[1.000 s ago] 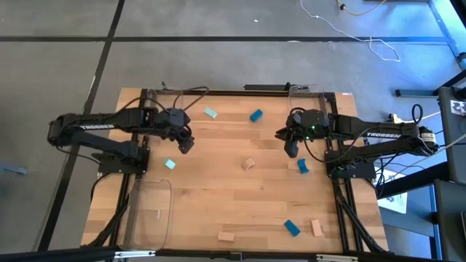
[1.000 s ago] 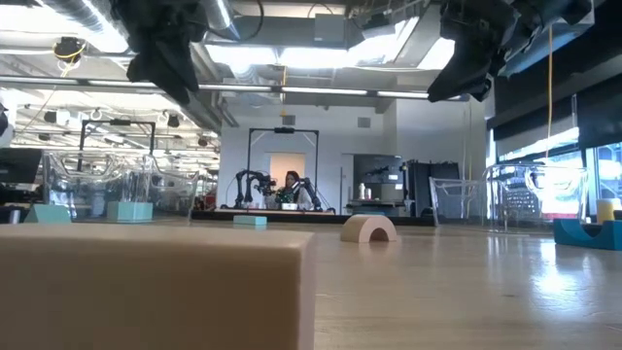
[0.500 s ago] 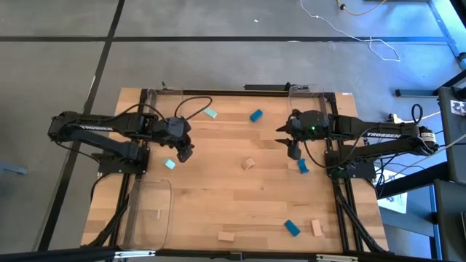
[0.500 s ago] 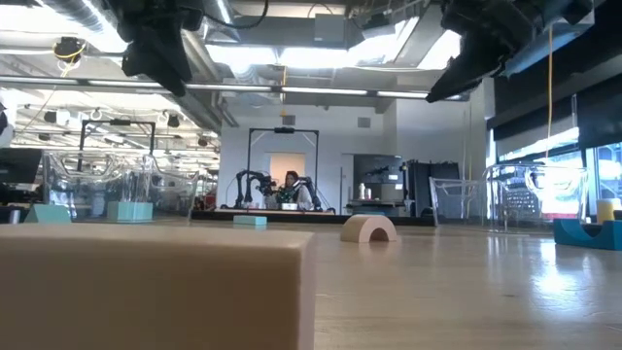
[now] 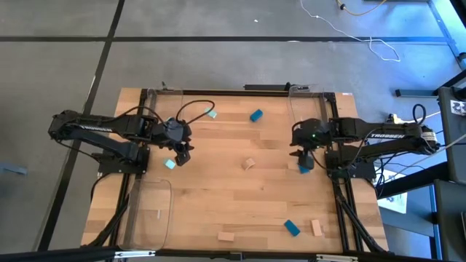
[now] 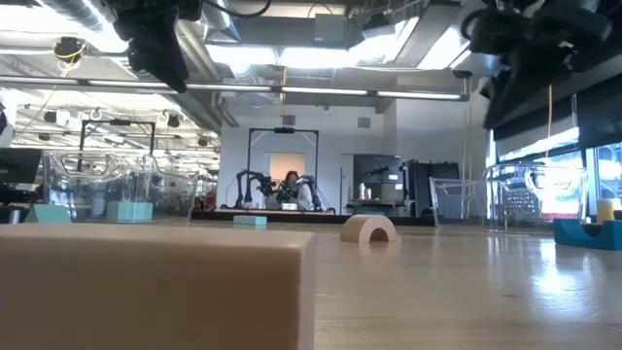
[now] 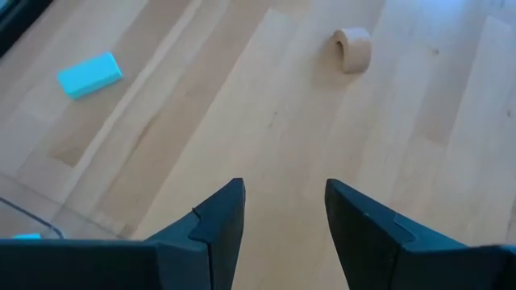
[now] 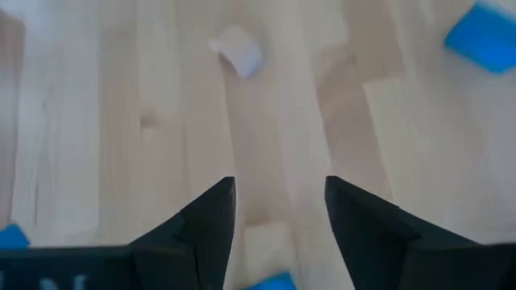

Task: Sort & place blocks by color
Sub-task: Put the right blue block into the top right transparent bin

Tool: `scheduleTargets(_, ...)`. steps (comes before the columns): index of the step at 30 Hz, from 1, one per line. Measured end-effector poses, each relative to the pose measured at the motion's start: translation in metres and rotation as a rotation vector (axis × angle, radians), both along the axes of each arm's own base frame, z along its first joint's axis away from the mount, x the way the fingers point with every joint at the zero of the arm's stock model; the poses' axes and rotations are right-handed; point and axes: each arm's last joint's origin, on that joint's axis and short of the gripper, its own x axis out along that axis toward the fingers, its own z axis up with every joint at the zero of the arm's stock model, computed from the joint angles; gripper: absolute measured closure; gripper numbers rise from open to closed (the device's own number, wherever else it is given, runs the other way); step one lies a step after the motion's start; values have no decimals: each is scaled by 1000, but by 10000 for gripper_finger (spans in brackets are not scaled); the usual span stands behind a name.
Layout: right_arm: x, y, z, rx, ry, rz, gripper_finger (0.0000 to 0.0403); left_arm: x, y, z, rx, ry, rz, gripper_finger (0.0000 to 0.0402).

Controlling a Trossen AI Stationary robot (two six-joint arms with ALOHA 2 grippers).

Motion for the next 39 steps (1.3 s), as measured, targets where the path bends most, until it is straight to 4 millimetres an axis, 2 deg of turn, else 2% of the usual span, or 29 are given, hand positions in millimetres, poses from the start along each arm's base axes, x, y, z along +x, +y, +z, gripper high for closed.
scheduleTargets(6, -4, 3, -3, -16, 57, 5, 209, 0, 0, 0, 48, 14, -53, 237)
scheduleTargets(18, 0, 4, -8, -15, 97, 13, 209, 0, -1, 0, 54, 24, -129, 237)
scheduleTargets(24, 9, 3, -18, -10, 169, 13, 209, 0, -2, 0, 42, 23, -138, 237)
scheduleTargets(36, 32, 2, -52, 8, 374, 17, 209, 0, -2, 0, 46, 23, -142, 237)
scheduleTargets(39, 33, 4, -53, 79, 371, 77, 209, 0, -1, 0, 46, 23, -141, 237)
